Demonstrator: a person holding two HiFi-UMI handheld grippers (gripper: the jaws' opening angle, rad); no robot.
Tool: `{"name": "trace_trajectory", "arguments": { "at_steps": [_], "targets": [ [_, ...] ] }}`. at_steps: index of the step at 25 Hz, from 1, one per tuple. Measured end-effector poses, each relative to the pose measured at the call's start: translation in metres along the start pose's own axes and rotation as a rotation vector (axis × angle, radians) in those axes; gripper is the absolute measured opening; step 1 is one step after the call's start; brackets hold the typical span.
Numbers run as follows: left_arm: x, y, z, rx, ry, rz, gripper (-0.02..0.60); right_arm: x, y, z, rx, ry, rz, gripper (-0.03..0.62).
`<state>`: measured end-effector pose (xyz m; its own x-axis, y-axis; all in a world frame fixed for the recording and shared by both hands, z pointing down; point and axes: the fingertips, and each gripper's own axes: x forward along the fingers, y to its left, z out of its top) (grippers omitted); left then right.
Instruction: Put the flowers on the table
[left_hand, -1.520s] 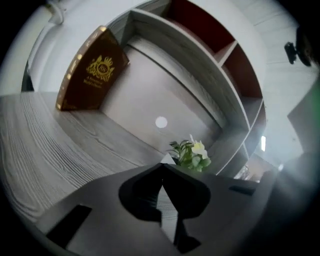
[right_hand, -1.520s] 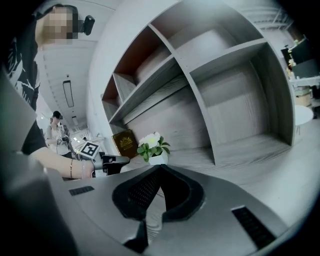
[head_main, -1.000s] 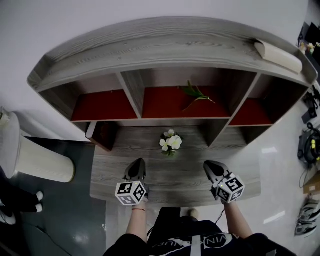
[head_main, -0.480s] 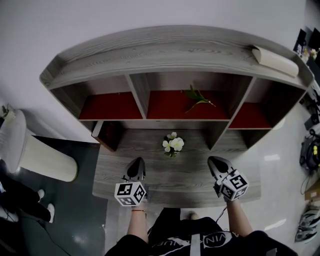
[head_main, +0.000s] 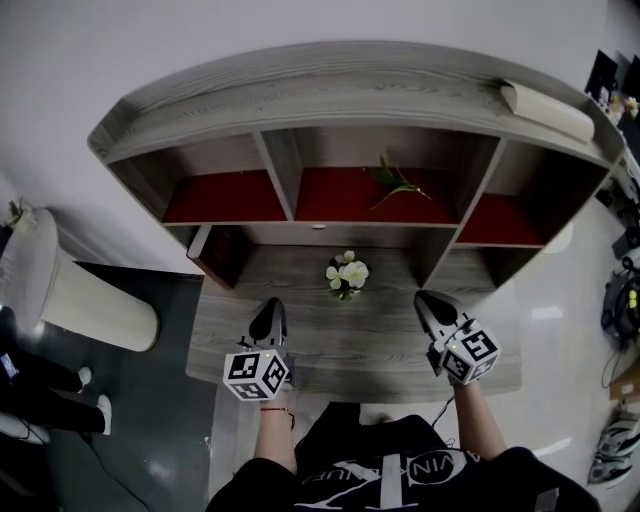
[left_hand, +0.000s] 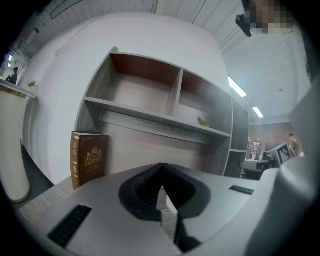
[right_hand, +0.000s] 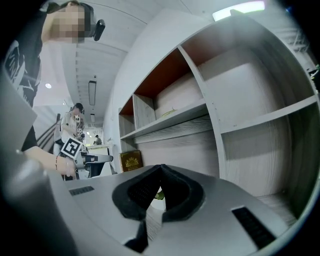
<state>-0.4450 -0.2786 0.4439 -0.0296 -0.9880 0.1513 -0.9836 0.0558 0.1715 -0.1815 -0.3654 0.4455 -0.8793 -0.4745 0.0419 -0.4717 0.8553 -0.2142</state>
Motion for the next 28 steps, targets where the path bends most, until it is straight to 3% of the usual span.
{"name": "trace_trajectory", "arguments": {
  "at_steps": [14,28],
  "targets": [
    [-0.018,-0.002,0.021,0.041,-0.051,0.027,0.003,-0.005,-0.001,0.013,-0.048,0.0,-0.001,0.011],
    [-0.035,-0.002,0.029,0.034,-0.086,0.048,0.003,-0.011,0.004,0.021,-0.058,-0.014,0.016,0.009]
  ]
}}
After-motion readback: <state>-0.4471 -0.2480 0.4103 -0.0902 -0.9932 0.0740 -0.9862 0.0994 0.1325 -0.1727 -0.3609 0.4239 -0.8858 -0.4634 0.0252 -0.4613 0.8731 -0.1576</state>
